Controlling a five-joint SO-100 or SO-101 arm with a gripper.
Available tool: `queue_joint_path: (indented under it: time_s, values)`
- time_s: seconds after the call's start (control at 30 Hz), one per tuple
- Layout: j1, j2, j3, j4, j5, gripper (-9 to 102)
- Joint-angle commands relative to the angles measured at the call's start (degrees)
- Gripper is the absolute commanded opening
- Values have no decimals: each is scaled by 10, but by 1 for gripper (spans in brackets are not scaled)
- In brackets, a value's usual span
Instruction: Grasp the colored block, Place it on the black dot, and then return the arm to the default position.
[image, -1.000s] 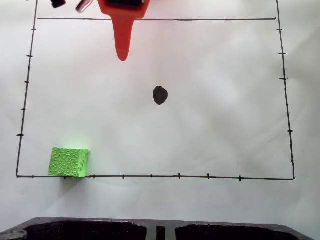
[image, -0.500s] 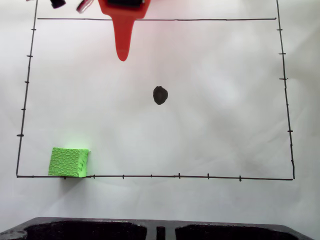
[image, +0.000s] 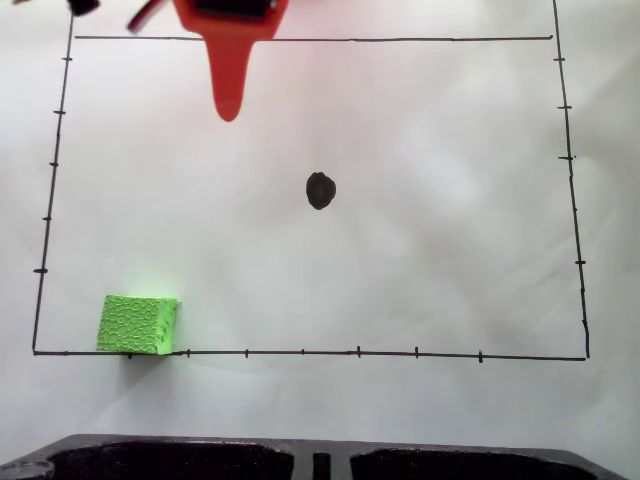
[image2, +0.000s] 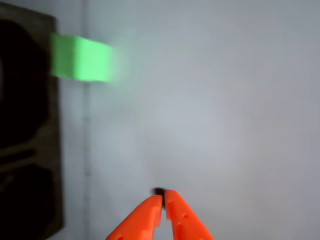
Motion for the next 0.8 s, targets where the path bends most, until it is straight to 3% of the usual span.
queue_joint_path:
  time_s: [0.0,0.4,0.77]
  values:
    - [14,-99,-105,-5,4,0]
    - [72,-407,-403,39,-26,1]
    - [89,-567,-525,16,-59,14]
